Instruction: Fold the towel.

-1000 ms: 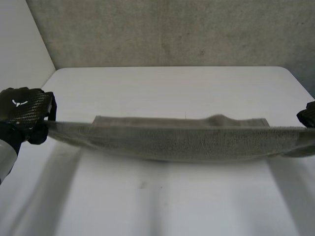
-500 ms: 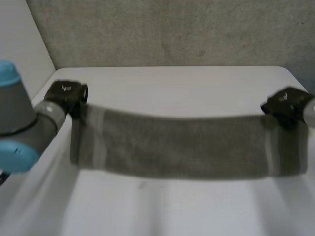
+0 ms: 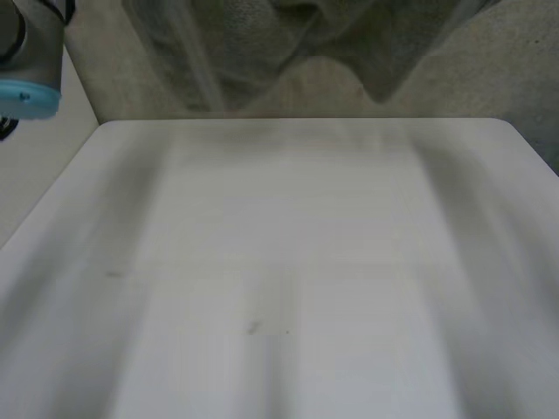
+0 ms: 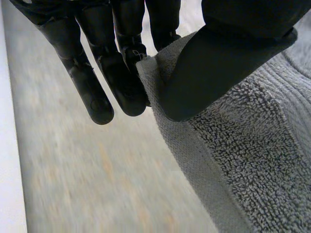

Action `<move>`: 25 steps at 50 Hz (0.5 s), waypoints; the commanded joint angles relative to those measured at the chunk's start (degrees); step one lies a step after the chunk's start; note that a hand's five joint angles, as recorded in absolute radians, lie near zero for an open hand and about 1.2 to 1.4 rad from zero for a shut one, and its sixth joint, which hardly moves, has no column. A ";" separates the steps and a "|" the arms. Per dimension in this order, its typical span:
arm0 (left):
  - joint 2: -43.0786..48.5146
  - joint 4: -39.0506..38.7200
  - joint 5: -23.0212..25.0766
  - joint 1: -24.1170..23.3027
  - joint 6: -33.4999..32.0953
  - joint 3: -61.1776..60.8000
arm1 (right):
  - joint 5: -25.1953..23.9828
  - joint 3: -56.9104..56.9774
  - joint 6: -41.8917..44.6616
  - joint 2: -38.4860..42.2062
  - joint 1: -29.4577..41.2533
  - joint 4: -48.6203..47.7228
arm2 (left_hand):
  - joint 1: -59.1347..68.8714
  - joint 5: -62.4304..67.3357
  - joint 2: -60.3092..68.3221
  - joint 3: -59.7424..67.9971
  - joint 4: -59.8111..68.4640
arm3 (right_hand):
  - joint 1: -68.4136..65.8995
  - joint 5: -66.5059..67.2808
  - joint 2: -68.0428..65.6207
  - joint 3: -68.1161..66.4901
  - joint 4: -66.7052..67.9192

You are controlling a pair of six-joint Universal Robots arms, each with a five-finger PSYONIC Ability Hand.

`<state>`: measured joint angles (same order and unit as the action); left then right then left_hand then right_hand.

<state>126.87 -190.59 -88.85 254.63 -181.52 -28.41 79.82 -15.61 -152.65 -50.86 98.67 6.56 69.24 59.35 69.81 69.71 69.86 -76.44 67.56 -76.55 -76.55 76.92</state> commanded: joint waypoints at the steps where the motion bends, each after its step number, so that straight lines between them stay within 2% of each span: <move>1: -0.31 -0.75 0.34 0.34 -0.32 -17.03 | -4.15 -14.45 1.66 -0.38 1.79 3.90 | 10.76 10.65 10.19 10.29 10.14 | -3.56 2.44 -3.46 -3.45 3.08; 3: -0.04 -1.45 0.34 0.25 -0.32 -20.72 | -4.59 -18.14 2.71 -0.20 2.06 3.55 | 10.76 10.65 10.19 10.29 10.14 | -3.56 2.44 -3.46 -3.45 3.08; 5: 1.18 -4.95 0.43 0.34 -0.67 -27.54 | -5.81 -25.05 6.29 0.59 2.23 2.85 | 10.76 10.65 10.19 10.29 10.14 | -3.56 2.44 -3.46 -3.45 3.08; 9: 4.17 -9.89 1.14 0.34 -2.34 -33.73 | -7.05 -31.06 10.62 3.14 2.85 1.18 | 10.76 10.65 10.19 10.29 10.14 | -3.56 2.44 -3.46 -3.45 3.08; 11: 5.67 -11.83 1.93 0.25 -3.93 -36.19 | -7.23 -33.35 12.64 4.55 3.11 0.12 | 10.76 10.65 10.19 10.29 10.14 | -3.56 2.44 -3.46 -3.45 3.08; 13: 8.47 -14.19 3.94 0.16 -8.30 -39.78 | -6.70 -36.58 15.79 7.69 3.29 -1.19 | 10.76 10.65 10.19 10.29 10.14 | -3.56 2.44 -3.46 -3.45 3.08; 14: 8.48 -14.20 3.95 0.16 -8.32 -39.79 | -6.70 -36.60 15.81 7.71 3.29 -1.20 | 10.76 10.65 10.19 10.29 10.14 | -3.56 2.44 -3.46 -3.45 3.08; 16: 10.41 -14.20 5.53 0.16 -12.69 -41.45 | -6.00 -38.26 17.91 10.42 3.20 -1.02 | 10.76 10.65 10.19 10.29 10.14 | -3.56 2.44 -3.46 -3.45 3.08; 20: 10.50 -13.58 5.62 0.16 -15.62 -42.87 | -5.38 -39.85 18.36 10.26 3.11 -0.76 | 10.76 10.65 10.19 10.29 10.14 | -3.56 2.44 -3.46 -3.45 3.08; 25: 6.72 -11.74 5.71 0.43 -17.11 -46.38 | -4.50 -44.51 18.62 4.99 2.41 -0.41 | 10.76 10.65 10.19 10.29 10.14 | -3.56 2.44 -3.46 -3.45 3.08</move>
<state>136.93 -204.41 -83.25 254.81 -196.56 -71.97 74.35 -56.23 -134.15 -41.36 101.66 5.55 69.24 59.36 69.83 69.72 69.89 -76.44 67.56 -76.55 -76.55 76.92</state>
